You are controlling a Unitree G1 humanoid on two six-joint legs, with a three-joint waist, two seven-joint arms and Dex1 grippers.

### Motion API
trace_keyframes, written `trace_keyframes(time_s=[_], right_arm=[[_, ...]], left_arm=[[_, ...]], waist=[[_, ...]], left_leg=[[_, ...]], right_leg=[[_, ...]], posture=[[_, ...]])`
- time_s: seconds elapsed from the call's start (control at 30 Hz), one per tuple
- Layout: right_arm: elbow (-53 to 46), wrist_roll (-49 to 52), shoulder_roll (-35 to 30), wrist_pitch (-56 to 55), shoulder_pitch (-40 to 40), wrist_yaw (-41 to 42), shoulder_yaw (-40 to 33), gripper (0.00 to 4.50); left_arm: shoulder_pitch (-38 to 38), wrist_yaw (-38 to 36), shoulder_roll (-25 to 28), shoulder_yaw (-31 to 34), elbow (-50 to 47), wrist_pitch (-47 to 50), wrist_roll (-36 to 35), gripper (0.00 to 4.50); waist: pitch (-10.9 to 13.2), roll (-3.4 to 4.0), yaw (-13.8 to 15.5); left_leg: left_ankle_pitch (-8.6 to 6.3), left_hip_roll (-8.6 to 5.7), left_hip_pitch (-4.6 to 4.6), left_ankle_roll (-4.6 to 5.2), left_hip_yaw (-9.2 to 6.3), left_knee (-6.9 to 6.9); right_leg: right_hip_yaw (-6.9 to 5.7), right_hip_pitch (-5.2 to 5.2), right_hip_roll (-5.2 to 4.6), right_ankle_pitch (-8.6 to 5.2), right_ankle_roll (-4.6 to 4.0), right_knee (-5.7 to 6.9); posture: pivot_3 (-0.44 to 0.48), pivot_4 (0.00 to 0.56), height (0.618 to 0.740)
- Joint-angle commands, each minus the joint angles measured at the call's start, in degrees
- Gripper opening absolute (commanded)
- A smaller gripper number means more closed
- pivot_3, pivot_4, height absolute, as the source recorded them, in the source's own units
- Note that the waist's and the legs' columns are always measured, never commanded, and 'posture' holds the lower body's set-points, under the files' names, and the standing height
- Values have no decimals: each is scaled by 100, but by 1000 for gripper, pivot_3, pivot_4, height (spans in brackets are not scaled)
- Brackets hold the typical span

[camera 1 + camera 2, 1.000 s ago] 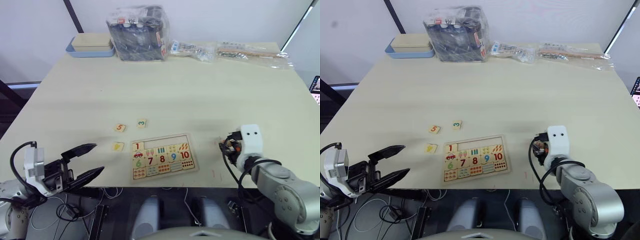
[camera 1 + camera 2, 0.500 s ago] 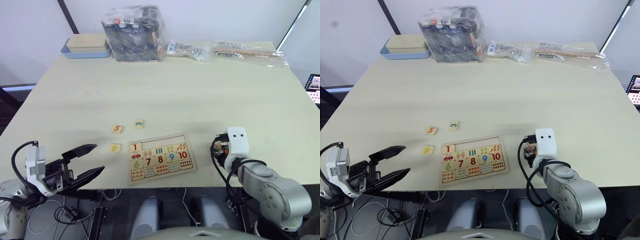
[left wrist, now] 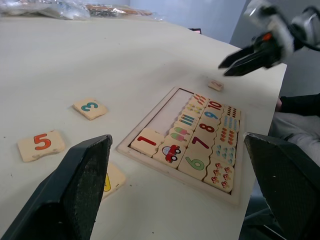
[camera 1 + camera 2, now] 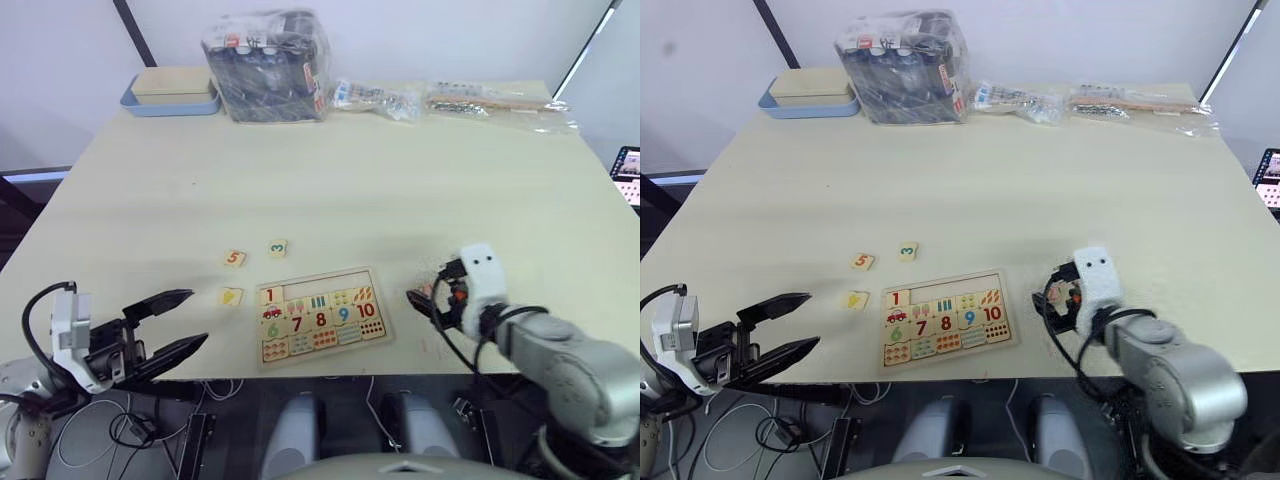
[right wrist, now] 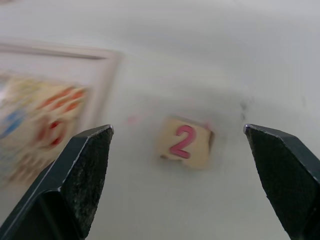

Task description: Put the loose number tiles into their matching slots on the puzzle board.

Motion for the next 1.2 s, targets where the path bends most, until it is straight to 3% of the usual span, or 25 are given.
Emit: trace_keyframes(time_s=[0.03, 0.13, 0.23, 0.33, 0.47, 0.6, 0.77, 1.2], right_arm=[[-20, 1086, -1083, 22, -781, 1427, -373, 4386], [425, 1460, -1733, -520, -1128, 2157, -348, 4386], [968, 1310, -2742, -2133, -1100, 3465, 148, 4386], [2022, 781, -3285, -4219, -947, 4954, 609, 4386], [3579, 37, -3533, -6206, -1303, 6194, 1242, 4386], [5025, -557, -3457, -7660, -1749, 7133, 1760, 4386], [5983, -1002, -3158, -8379, -2024, 7268, 2037, 4386], [5882, -1142, -2820, -8449, -1445, 6736, 1950, 4386]], left_arm=[[-48, -220, 95, -23, -26, 111, -143, 4500], [-147, -287, 177, 12, -9, 210, -196, 4500], [-231, -461, 287, 48, 32, 211, -177, 4500], [-367, -606, 258, 88, 151, -20, -130, 4500], [-454, -923, 334, 102, 452, -246, -65, 4500], [-376, -1007, 867, -43, 775, -202, -426, 4500], [-241, -1008, 1280, -147, 1152, -492, -604, 4500], [74, -1008, 1083, -126, 1311, -1007, -933, 4500]], waist=[[-4, -8, -4], [-9, -22, 0], [-4, -22, 35], [-11, -35, 25], [-9, -38, 7], [-1, -40, 7], [11, -20, 25], [11, -20, 32]], left_leg=[[0, 2, 3, 0, -4, -6], [0, 6, 5, 0, -7, -25], [0, -1, 0, 0, -9, -29], [-3, -2, -2, 6, -6, -43], [-8, -3, 1, 15, 13, -43], [-9, 2, 3, 16, 16, -46], [-8, 2, 9, 15, 17, -51], [-9, 1, 13, 14, 28, -53]], right_leg=[[-5, 1, 3, -1, -1, -2], [-9, -3, 12, -2, -6, -4], [-12, 1, 6, 1, -10, -22], [-13, 14, 7, 4, -5, -58], [-2, 24, 7, 19, -11, -67], [-1, 20, 16, 28, 3, -65], [-1, 21, 8, 17, -18, -64], [6, 21, 4, 21, -17, -60]], posture=[[0, 150, 740], [0, 150, 740], [0, 150, 740], [0, 150, 740], [0, 150, 740], [0, 150, 740], [0, 150, 740], [0, 150, 740]])
